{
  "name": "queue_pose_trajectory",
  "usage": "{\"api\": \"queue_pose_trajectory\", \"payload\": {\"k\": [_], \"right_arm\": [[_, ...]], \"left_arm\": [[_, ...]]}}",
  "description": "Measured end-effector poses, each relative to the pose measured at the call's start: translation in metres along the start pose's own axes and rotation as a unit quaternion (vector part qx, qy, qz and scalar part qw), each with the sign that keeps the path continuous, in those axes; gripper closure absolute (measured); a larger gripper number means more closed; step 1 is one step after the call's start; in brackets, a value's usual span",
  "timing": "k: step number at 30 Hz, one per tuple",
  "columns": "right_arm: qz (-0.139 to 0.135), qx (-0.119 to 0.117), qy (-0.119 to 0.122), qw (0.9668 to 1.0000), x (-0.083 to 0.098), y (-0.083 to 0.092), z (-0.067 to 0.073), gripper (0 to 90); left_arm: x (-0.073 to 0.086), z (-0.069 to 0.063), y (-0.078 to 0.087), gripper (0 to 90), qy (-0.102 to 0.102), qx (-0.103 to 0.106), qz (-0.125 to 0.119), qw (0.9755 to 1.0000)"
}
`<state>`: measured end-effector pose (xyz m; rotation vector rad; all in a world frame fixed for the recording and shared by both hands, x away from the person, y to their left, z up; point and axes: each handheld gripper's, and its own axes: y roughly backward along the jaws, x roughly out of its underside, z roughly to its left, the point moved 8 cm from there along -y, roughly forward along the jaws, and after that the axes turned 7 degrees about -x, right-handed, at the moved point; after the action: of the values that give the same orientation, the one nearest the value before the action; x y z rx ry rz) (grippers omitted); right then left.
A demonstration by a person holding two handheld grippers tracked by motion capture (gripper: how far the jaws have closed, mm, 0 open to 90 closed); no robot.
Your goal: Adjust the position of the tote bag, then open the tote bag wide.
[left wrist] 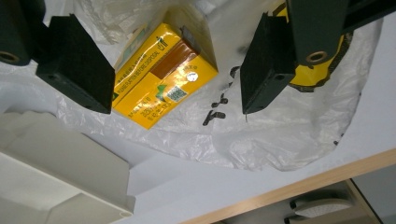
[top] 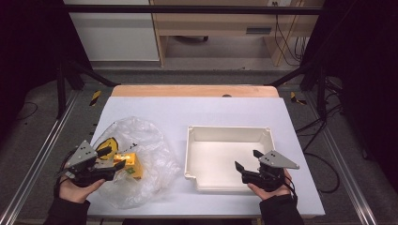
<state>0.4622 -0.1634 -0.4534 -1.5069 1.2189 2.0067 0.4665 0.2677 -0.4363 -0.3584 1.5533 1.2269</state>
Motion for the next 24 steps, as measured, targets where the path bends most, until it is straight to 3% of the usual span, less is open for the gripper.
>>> {"api": "queue_pose_trajectory", "payload": {"k": [13, 18, 24], "right_arm": [[0.009, 0.004, 0.002, 1.0000, 0.004, -0.003, -0.002, 22.3], [0.009, 0.002, 0.001, 1.0000, 0.005, -0.003, -0.002, 22.4], [0.017, 0.003, 0.007, 0.9998, 0.009, -0.006, -0.002, 22.6]], "left_arm": [[0.008, -0.008, -0.015, 23.8, -0.010, 0.036, 0.022, 0.9991], [0.009, -0.008, -0.015, 24.3, -0.005, 0.038, 0.021, 0.9990], [0.011, -0.009, -0.009, 35.5, -0.001, 0.026, 0.024, 0.9994]]}}
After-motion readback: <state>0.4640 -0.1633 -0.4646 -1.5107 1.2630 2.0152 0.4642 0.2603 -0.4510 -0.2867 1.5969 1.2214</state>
